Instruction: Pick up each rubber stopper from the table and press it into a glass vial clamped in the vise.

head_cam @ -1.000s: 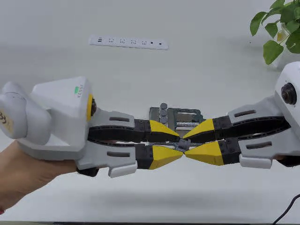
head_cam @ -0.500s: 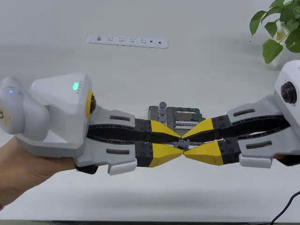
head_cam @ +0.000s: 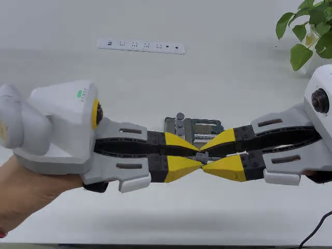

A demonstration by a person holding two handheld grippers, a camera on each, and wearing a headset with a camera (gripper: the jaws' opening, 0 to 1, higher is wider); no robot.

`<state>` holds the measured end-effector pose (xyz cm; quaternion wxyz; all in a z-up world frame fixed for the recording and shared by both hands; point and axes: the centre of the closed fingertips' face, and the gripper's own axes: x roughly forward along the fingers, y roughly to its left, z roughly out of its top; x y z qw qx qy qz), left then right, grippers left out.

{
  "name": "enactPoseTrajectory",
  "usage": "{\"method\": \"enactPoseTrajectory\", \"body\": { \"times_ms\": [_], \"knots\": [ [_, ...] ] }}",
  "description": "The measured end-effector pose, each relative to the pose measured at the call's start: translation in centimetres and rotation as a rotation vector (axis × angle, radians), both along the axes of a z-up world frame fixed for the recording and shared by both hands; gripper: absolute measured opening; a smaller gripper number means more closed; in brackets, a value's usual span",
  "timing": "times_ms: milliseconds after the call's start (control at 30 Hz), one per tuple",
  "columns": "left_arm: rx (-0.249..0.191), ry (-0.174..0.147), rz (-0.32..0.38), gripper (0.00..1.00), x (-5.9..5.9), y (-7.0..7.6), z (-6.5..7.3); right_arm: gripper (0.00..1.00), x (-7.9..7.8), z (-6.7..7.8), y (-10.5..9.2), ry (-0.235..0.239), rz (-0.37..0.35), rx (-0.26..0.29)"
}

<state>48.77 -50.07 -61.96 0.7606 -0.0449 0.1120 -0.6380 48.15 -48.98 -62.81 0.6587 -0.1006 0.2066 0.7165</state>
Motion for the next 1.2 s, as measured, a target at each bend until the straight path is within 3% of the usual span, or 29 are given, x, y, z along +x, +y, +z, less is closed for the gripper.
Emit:
{"method": "enactPoseTrajectory", "body": {
  "times_ms": [200,833,1200],
  "knots": [
    [-0.056,0.026,0.038,0.04,0.4,0.3,0.7,0.10,0.5,0.3,0.0,-0.003,-0.035,0.016],
    [-0.119,0.050,0.091,0.04,1.1,1.0,1.4,0.07,1.1,1.6,0.2,-0.005,-0.084,0.072],
    [-0.170,0.083,0.102,0.04,1.3,1.2,1.9,0.07,1.2,2.3,0.4,-0.017,-0.086,0.087]
  ]
}}
